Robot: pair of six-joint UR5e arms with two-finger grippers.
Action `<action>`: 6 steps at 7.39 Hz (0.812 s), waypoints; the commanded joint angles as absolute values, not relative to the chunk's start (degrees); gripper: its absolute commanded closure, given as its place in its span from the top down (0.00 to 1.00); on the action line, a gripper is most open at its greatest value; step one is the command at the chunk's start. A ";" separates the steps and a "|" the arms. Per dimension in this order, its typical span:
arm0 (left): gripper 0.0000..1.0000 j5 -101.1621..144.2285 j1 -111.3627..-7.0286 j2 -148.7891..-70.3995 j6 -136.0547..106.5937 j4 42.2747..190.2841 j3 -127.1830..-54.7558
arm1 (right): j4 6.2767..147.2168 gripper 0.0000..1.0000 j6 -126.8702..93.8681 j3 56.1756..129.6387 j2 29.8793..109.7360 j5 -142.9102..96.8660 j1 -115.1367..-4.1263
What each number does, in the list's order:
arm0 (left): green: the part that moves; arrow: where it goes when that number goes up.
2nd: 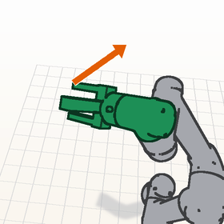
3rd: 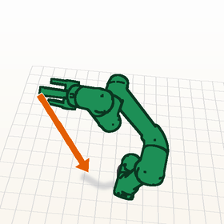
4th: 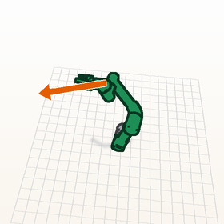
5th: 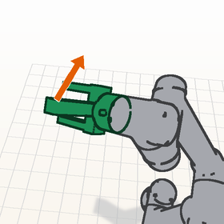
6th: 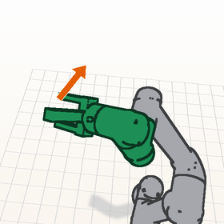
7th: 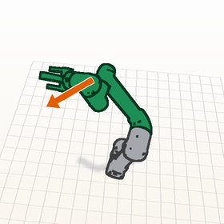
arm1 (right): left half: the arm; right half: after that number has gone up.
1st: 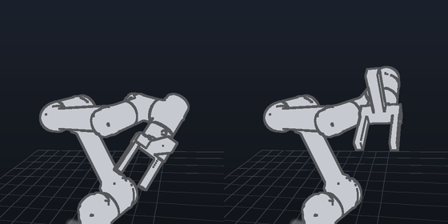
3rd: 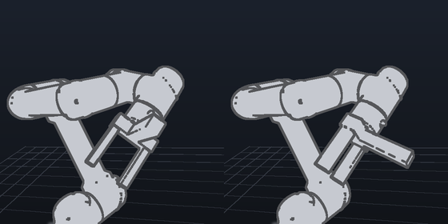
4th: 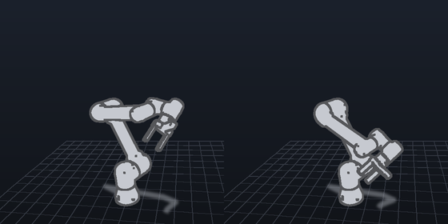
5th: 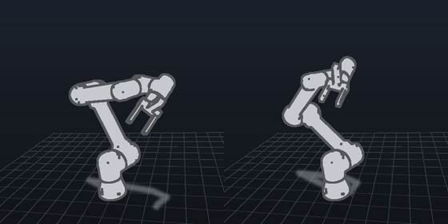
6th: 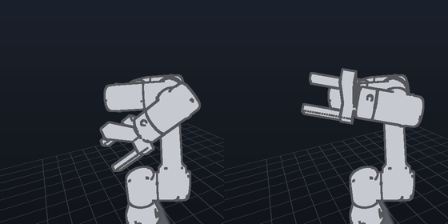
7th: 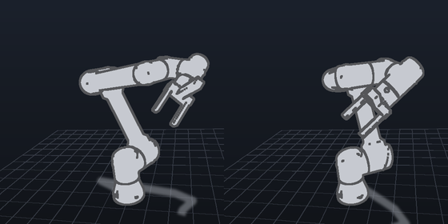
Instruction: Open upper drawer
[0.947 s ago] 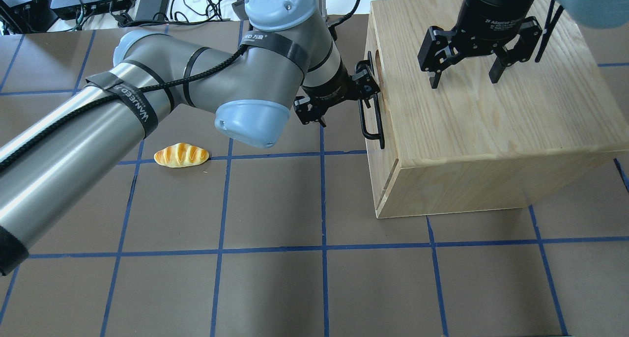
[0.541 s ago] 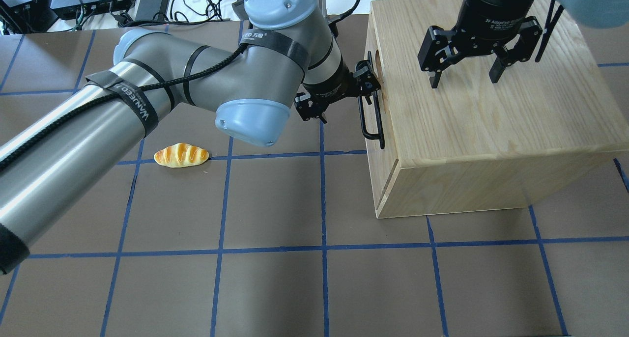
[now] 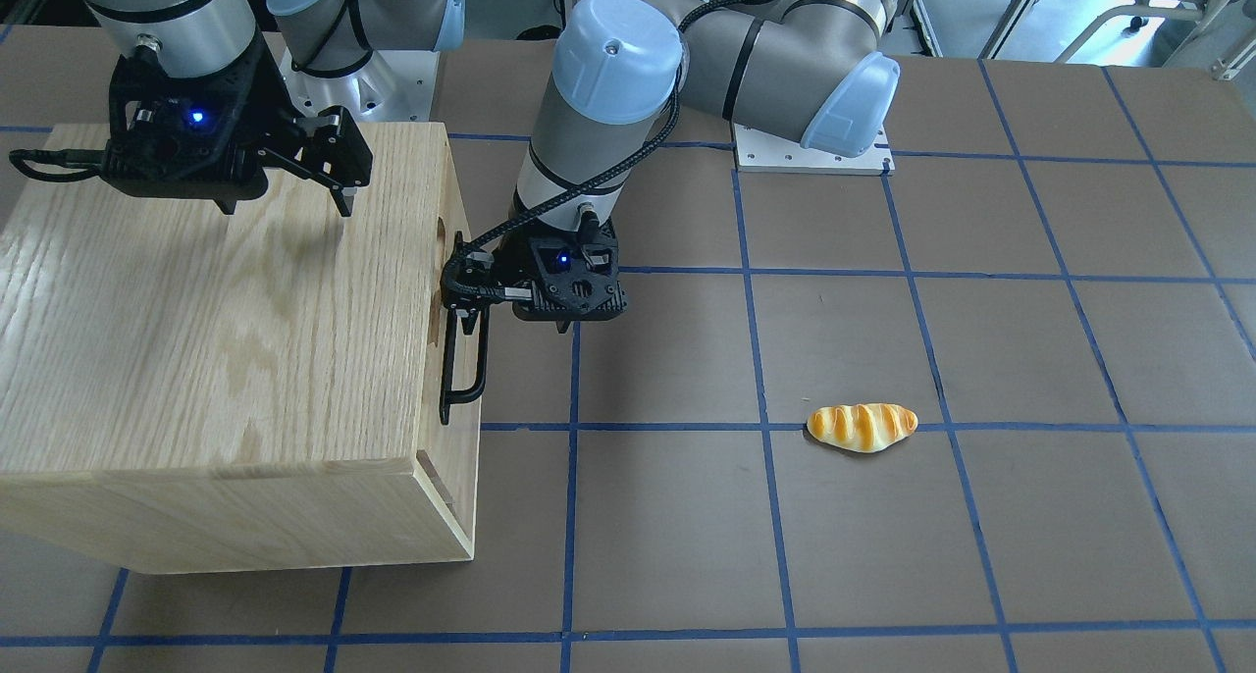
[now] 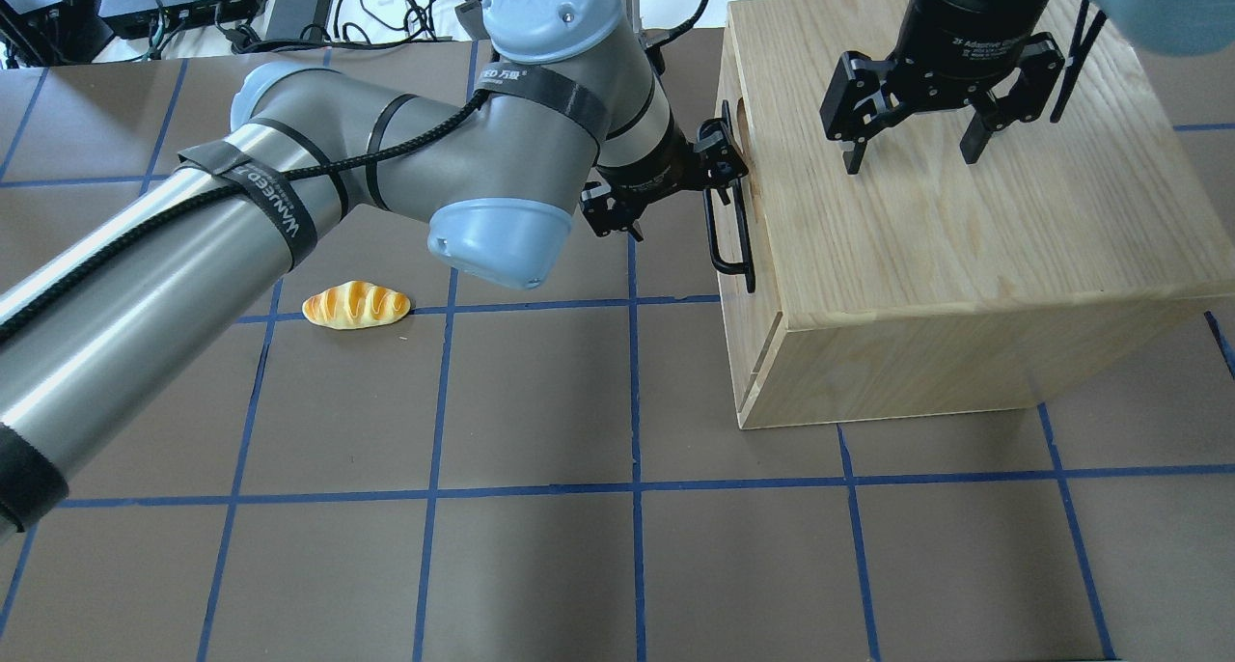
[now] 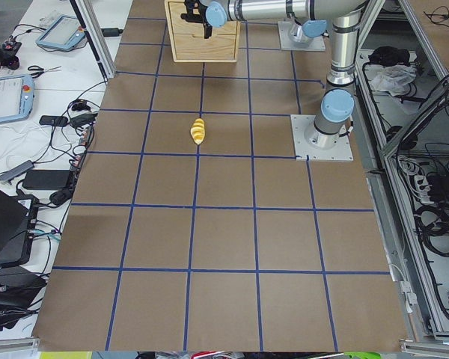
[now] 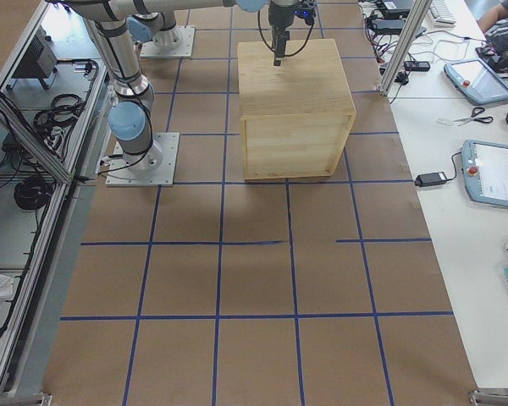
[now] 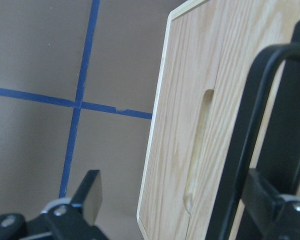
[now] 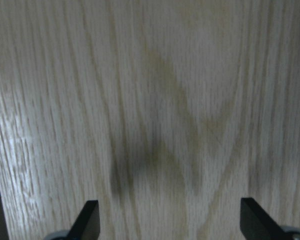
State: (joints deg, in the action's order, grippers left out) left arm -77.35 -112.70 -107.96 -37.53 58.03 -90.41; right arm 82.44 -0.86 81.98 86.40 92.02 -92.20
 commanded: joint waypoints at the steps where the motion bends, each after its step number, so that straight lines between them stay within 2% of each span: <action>1: 1.00 -77.43 -112.68 -108.28 -37.53 58.01 -90.44 | 82.44 1.00 -0.88 81.91 86.40 92.02 -92.20; 6: 1.00 -77.78 -112.59 -108.02 -34.47 58.18 -90.79 | 82.44 1.00 -0.88 81.91 86.40 92.02 -92.20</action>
State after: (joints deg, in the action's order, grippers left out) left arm -77.68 -112.65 -108.08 -35.53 58.11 -90.70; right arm 82.44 -0.87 81.94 86.40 92.02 -92.20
